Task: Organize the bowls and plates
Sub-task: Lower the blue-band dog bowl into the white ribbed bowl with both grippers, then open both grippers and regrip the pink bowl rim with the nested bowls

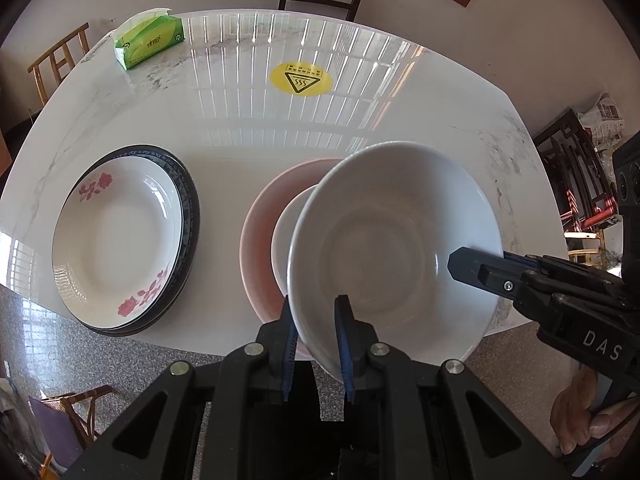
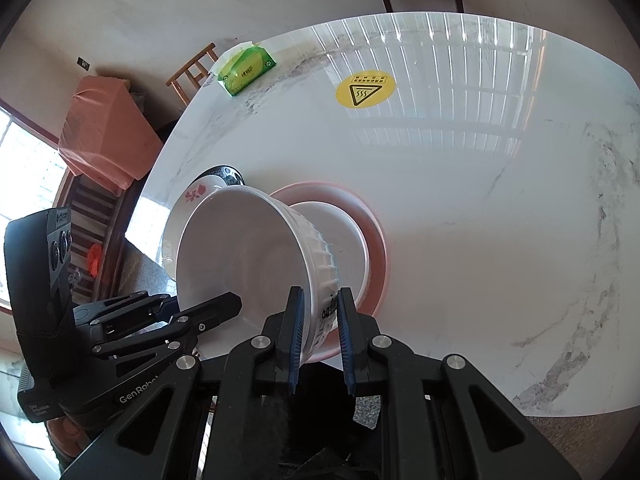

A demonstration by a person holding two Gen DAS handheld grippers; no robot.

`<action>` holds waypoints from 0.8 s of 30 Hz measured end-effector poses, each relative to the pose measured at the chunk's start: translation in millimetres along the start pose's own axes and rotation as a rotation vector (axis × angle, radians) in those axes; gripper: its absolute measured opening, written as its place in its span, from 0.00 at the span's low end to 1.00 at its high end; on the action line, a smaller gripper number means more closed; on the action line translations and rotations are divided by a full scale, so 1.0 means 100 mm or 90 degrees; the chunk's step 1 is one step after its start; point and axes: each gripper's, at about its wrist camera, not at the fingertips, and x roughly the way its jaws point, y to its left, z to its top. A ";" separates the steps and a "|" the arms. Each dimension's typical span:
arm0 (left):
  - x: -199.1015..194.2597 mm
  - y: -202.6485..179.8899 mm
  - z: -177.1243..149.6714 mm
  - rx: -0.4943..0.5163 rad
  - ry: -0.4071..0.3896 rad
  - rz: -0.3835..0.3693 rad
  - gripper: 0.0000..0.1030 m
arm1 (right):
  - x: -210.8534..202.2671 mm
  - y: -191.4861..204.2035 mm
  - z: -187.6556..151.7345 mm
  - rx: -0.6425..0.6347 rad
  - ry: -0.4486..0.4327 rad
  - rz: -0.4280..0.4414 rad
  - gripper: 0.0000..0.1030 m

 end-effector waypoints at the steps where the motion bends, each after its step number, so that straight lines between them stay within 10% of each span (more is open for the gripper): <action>1: 0.02 0.01 0.01 -0.002 0.001 -0.001 0.18 | 0.02 -0.01 0.00 0.002 0.001 0.000 0.16; 24: 0.19 0.02 0.07 0.028 -0.023 0.029 0.18 | 0.15 -0.09 0.04 0.008 0.005 -0.010 0.16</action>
